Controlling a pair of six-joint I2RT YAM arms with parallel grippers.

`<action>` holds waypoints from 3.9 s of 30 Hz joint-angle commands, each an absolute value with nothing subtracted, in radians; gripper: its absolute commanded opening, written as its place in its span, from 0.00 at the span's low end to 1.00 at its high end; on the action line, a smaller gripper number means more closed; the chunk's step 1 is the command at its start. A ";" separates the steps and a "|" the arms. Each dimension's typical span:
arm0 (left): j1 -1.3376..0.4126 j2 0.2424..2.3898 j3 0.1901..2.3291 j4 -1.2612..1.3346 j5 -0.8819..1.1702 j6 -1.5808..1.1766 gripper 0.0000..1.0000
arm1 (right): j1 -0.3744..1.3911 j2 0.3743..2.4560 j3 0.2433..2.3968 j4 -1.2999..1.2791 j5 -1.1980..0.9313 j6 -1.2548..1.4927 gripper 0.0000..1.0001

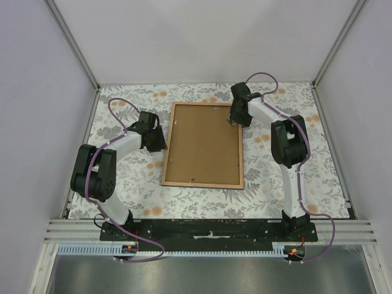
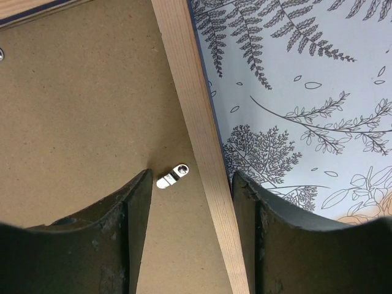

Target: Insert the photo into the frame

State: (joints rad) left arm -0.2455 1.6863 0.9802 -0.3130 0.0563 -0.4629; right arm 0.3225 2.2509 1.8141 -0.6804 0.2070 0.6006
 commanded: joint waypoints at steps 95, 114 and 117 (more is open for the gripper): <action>-0.265 1.686 0.956 -0.324 0.075 -0.445 0.41 | 0.324 2.273 1.830 -0.712 0.258 0.627 0.33; -0.282 1.680 0.943 -0.318 0.081 -0.449 0.41 | 0.322 2.330 1.876 -0.729 0.232 0.767 0.44; -0.284 1.677 0.940 -0.316 0.083 -0.449 0.41 | 0.322 2.332 1.876 -0.729 0.226 0.772 0.46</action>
